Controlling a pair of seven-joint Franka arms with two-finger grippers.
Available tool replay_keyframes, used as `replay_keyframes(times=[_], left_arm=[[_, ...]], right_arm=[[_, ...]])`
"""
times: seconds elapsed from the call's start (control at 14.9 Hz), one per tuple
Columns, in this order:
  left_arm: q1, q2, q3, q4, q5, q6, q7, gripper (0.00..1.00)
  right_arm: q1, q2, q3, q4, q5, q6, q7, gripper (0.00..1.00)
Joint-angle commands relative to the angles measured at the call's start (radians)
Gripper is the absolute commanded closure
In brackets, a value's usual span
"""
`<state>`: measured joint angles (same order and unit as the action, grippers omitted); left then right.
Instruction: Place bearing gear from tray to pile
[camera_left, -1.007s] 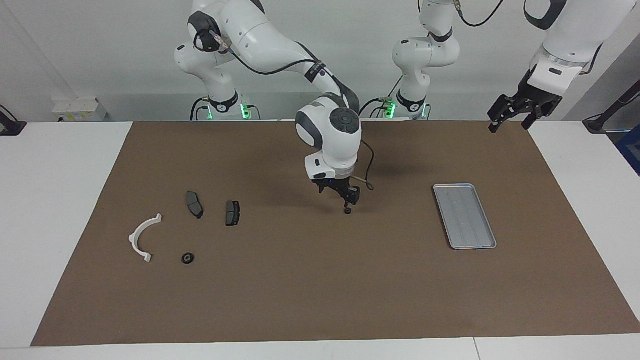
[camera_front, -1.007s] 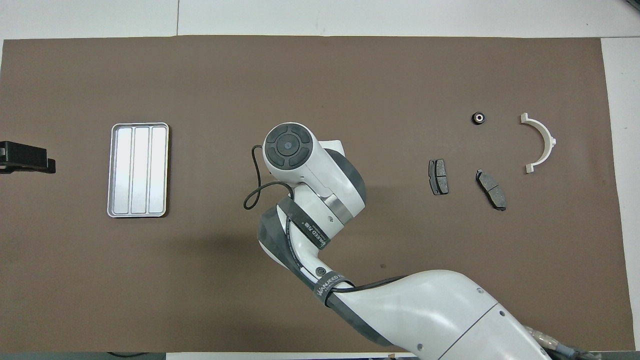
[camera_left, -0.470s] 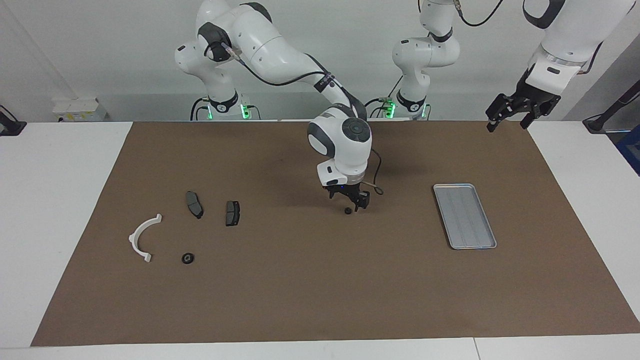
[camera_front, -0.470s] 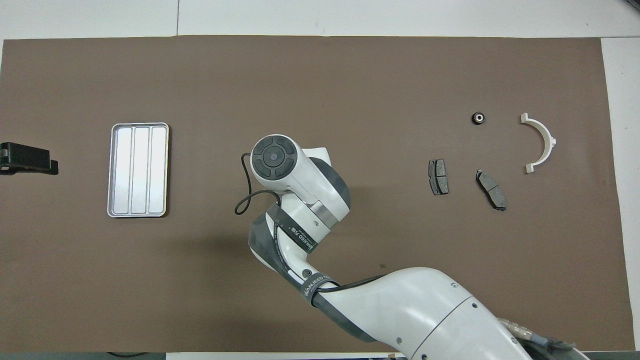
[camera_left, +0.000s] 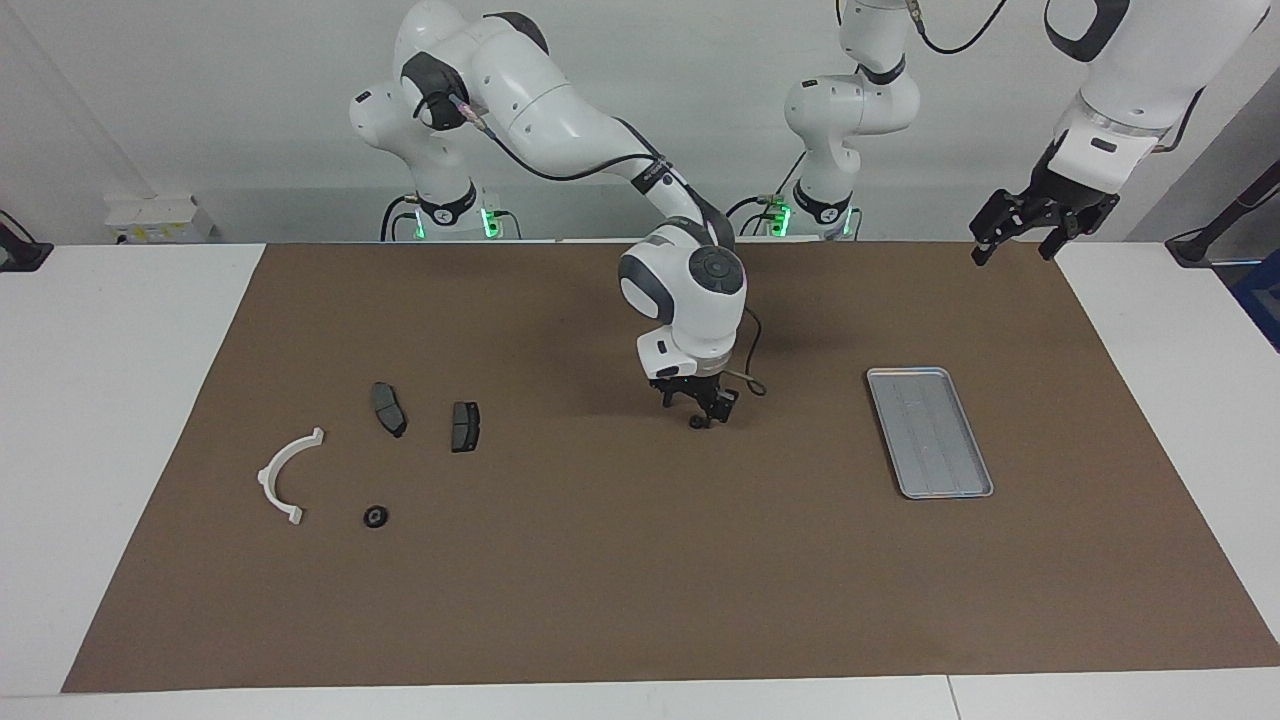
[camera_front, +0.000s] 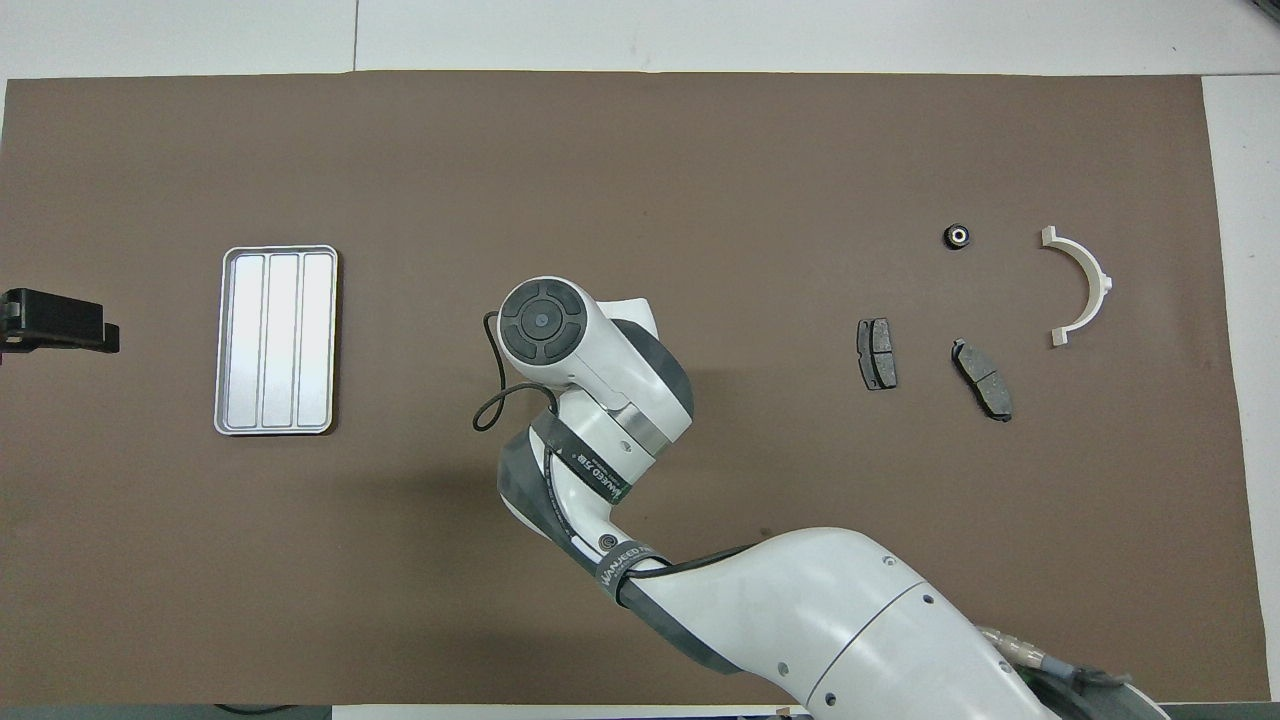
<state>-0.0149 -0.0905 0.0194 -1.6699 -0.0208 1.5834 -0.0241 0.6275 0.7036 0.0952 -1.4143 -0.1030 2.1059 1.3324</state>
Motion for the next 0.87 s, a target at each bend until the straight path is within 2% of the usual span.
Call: replay_keyframes(times=[0.0,0.13,0.2,0.34,0.54,0.81], left_arm=[[0.000,-0.011,0.005,-0.016,-0.004,0.021,0.021,0.00],[0.000,-0.011,0.005,-0.017,-0.004,0.020,0.021,0.00],[0.000,-0.011,0.005,-0.017,-0.004,0.018,0.023,0.00],[0.000,-0.011,0.005,-0.021,-0.004,0.018,0.023,0.00],[0.000,-0.014,0.004,-0.019,-0.004,0.004,0.023,0.00],[-0.013,-0.014,0.001,-0.011,-0.005,-0.017,0.027,0.00]], right_arm=[[-0.006,0.014,0.008,0.017,-0.017,0.019,0.025,0.69],[-0.006,0.014,0.008,0.015,-0.011,0.026,0.028,0.97],[-0.003,0.014,0.008,0.015,-0.009,0.046,0.028,1.00],[-0.003,0.014,0.008,0.015,-0.004,0.069,0.028,1.00],[-0.009,0.014,0.008,0.015,-0.023,0.034,0.025,1.00],[-0.047,0.005,0.001,0.112,-0.024,-0.142,-0.042,1.00]])
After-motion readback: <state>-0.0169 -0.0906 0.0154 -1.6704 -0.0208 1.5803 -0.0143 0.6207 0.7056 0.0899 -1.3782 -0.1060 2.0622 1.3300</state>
